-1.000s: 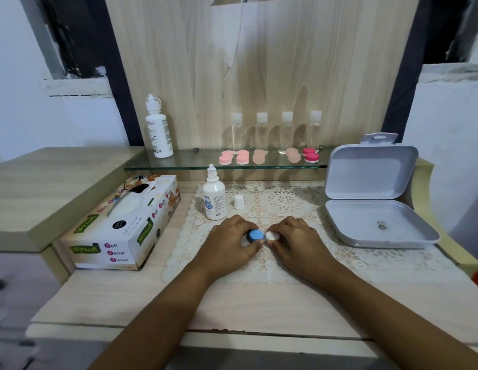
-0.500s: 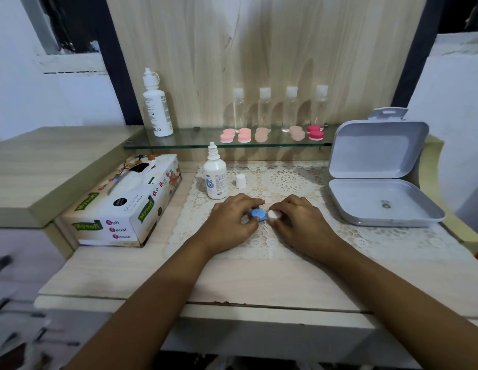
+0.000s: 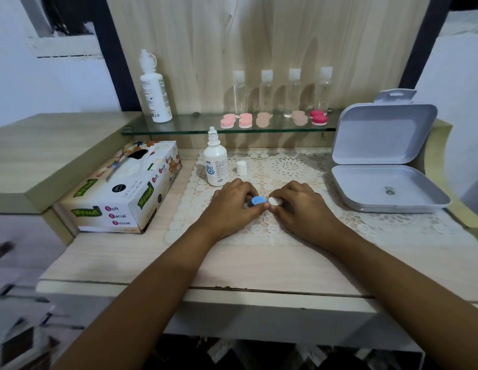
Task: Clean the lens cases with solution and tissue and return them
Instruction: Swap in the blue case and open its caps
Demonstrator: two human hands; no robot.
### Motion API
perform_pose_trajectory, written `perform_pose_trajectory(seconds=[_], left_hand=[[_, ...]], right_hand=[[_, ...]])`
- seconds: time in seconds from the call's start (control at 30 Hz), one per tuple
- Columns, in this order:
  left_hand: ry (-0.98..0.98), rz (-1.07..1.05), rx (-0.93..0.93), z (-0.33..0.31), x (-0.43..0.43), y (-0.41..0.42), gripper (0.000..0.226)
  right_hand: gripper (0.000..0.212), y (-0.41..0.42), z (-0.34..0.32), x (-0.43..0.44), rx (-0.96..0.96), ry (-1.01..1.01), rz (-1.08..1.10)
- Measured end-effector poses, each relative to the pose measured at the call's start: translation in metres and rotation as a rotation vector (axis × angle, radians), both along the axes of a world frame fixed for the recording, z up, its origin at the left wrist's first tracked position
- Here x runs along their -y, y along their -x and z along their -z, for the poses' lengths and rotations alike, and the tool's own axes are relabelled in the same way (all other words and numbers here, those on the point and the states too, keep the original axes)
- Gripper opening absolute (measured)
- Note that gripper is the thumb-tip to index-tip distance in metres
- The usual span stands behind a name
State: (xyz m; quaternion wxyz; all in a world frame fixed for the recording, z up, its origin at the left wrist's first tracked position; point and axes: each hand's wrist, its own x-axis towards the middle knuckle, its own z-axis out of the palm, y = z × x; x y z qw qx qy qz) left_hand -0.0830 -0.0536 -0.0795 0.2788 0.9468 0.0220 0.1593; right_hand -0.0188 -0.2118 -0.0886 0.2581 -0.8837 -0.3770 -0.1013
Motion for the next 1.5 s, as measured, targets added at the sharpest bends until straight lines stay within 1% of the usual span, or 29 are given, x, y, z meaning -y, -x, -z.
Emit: perform_pose_trajectory(seconds=[0.2, 0.3, 0.47, 0.53, 0.67, 0.87, 1.07, 1.2, 1.33, 1.4, 1.5], left_hand=[[-0.001, -0.019, 0.026, 0.002, 0.000, -0.001, 0.028], [0.018, 0.007, 0.033, 0.002, -0.002, -0.001, 0.032], [0.037, 0.126, -0.061, -0.002, -0.007, 0.003, 0.054], [0.032, 0.154, -0.051, -0.002, -0.008, 0.004, 0.051], [0.026, 0.148, -0.042, -0.001, -0.009, 0.003, 0.038], [0.042, 0.100, -0.047, -0.003, -0.007, 0.000, 0.035], [0.065, 0.070, -0.036, -0.004, -0.005, -0.001, 0.017], [0.142, 0.031, -0.007, -0.007, -0.004, 0.000, 0.025], [0.207, 0.014, 0.050, -0.010, -0.006, -0.002, 0.021], [0.218, 0.005, 0.068, -0.012, -0.007, -0.004, 0.025], [0.248, -0.005, 0.024, -0.016, -0.008, -0.011, 0.028]], right_hand=[[0.028, 0.000, -0.001, 0.001, -0.004, 0.008, 0.004], [0.029, 0.001, -0.002, 0.001, -0.016, 0.016, 0.006], [0.029, 0.000, -0.002, 0.000, -0.007, 0.025, 0.005], [0.029, 0.000, -0.002, 0.000, -0.007, 0.026, 0.005], [0.029, 0.000, -0.002, 0.000, -0.009, 0.030, 0.007], [0.030, -0.002, -0.002, 0.000, -0.026, 0.038, 0.011], [0.030, -0.001, -0.003, 0.000, -0.038, 0.039, 0.005], [0.029, -0.001, -0.003, 0.000, -0.041, 0.036, 0.009], [0.029, -0.001, -0.004, 0.001, -0.038, 0.041, 0.008], [0.030, -0.001, -0.004, 0.000, -0.038, 0.048, 0.010], [0.030, -0.002, -0.003, 0.000, -0.039, 0.049, 0.011]])
